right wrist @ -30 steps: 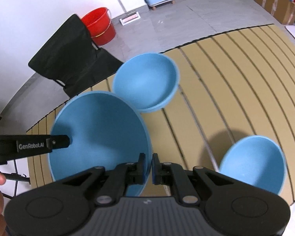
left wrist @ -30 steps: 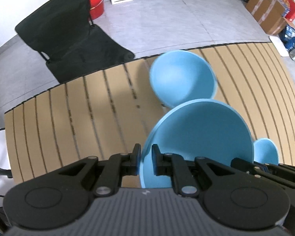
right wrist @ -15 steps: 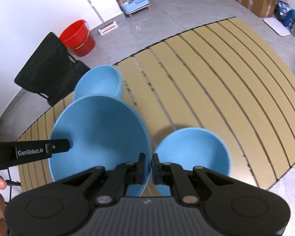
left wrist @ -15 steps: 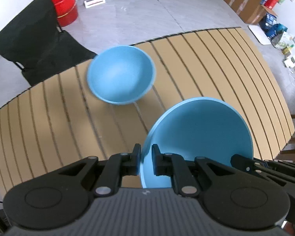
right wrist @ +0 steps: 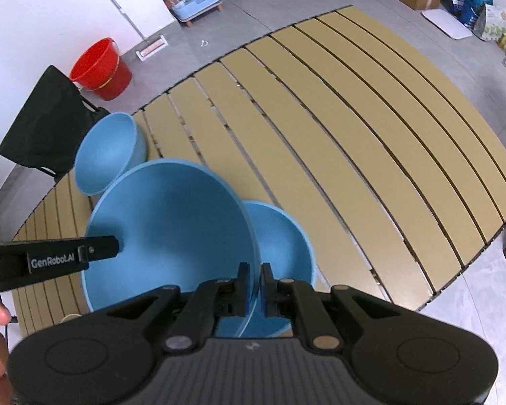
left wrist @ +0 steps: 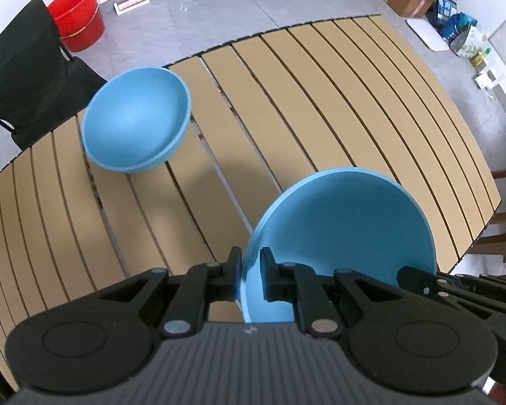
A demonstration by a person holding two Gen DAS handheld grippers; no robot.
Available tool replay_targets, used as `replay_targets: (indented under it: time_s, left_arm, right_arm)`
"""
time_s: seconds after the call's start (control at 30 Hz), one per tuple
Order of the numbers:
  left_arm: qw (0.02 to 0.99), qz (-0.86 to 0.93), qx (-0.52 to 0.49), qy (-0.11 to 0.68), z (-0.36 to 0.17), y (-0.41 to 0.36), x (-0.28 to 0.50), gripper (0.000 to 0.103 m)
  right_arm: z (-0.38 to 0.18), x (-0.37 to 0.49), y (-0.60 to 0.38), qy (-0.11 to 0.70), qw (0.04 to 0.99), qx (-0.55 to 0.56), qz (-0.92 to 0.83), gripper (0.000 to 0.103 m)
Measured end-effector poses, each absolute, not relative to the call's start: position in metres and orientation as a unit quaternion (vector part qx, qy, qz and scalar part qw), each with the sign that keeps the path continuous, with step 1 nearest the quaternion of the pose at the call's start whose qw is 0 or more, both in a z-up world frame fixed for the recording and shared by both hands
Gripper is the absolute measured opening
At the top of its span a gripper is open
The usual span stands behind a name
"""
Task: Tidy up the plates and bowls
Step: 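Lower the held bowl into the first bowl with both tools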
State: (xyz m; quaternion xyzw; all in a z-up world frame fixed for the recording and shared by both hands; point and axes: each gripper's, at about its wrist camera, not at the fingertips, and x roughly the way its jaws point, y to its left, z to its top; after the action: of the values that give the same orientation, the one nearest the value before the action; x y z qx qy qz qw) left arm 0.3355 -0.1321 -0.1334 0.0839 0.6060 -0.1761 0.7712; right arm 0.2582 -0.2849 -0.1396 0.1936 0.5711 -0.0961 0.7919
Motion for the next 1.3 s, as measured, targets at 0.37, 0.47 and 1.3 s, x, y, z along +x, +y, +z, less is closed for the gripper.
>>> replay_targets:
  time_s: [0.37, 0.47, 1.3]
  left_arm:
    - [0.761, -0.177, 0.091, 0.617, -0.161, -0.147, 0.333, 0.012]
    - [0.759, -0.177, 0.093, 0.619, -0.167, -0.15, 0.333, 0.012]
    - [0.743, -0.172, 0.111, 0.638, -0.195, -0.166, 0.338, 0.013]
  right_arm:
    - [-0.166, 0.261, -0.298, 0.585, 0.779, 0.199, -0.103, 0.005]
    - [-0.173, 0.261, -0.303, 0.588, 0.777, 0.199, -0.105, 0.005]
    - [-0.205, 0.274, -0.306, 0.607, 0.759, 0.203, -0.116, 0.005]
